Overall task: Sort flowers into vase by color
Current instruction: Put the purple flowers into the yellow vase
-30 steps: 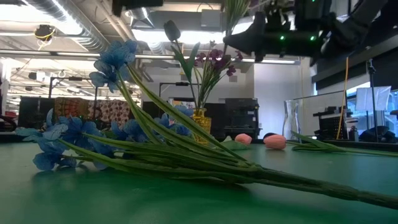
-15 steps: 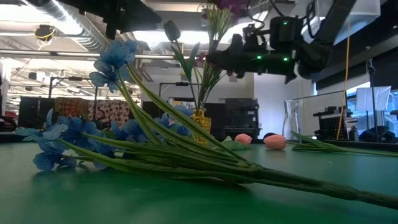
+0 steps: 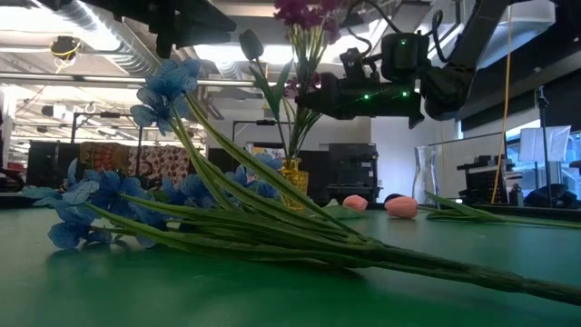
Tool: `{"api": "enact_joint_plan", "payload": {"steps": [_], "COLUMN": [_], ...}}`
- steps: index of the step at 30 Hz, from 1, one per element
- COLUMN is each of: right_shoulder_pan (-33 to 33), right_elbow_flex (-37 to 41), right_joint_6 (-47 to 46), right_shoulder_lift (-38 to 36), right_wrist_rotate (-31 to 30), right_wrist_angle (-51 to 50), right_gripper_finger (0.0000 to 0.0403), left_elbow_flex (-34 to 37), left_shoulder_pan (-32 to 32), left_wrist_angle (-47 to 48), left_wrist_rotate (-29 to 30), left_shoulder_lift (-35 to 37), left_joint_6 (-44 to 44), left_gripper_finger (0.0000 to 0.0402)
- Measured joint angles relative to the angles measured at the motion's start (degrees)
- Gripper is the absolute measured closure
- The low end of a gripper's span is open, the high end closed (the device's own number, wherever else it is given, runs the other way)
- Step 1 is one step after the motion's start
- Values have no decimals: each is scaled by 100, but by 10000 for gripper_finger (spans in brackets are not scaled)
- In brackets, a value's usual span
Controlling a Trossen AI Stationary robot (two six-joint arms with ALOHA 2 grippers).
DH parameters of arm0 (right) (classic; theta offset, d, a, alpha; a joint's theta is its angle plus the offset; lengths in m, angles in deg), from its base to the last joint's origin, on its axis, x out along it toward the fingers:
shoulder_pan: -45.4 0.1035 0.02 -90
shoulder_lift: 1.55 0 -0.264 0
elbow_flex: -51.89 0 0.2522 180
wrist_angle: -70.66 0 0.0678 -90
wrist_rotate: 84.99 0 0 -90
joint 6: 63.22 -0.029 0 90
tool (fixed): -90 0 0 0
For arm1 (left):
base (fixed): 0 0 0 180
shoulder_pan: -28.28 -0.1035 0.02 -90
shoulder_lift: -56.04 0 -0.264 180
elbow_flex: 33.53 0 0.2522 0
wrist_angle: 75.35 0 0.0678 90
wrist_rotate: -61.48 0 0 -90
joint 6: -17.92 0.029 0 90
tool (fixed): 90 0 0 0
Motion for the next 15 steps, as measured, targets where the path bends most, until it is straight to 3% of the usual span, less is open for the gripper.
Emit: {"api": "enact_joint_plan", "payload": {"steps": [15], "right_shoulder_pan": [-337], "right_elbow_flex": [0], "right_joint_6": [-165], "right_shoulder_lift": [-2], "right_wrist_rotate": [129], "right_wrist_angle": [-691], "right_gripper_finger": [390], "left_elbow_flex": [0], "left_shoulder_pan": [0], "left_wrist_angle": [2], "left_wrist_rotate": [0], "left_shoulder_lift": [-2], "left_joint_6": [1], "left_gripper_finger": [281]}}
